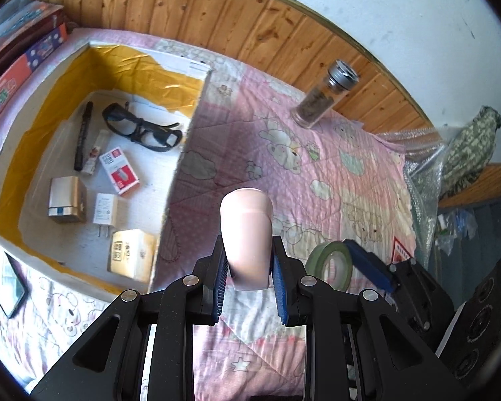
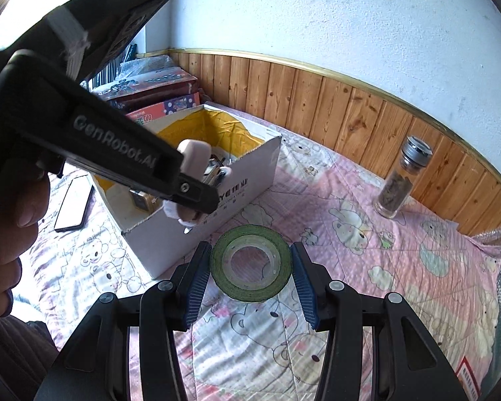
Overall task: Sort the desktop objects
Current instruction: 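Carry the stapler and tape roll with both tools over the white box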
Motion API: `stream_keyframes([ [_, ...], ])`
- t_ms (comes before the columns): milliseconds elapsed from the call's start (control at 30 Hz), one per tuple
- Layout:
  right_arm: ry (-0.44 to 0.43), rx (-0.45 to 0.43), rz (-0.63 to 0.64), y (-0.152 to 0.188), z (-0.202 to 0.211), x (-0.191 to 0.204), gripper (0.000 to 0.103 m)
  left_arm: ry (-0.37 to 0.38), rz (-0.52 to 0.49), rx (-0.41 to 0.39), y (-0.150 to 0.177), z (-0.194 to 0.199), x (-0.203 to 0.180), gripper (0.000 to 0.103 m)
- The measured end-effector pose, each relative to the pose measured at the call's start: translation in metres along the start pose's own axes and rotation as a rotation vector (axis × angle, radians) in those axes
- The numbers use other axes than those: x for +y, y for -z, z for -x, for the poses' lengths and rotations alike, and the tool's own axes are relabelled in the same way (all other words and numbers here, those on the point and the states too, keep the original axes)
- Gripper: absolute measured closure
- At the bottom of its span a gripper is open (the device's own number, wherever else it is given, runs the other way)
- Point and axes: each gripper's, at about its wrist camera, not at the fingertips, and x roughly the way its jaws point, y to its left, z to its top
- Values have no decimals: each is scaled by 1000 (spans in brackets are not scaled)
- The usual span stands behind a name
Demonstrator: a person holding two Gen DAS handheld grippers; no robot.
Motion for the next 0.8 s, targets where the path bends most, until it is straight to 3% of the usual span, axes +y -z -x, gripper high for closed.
stream_keyframes([
  [800,-143,-34,101,-68,-35,31,54,-61,175,-88,-28,31,81,78],
])
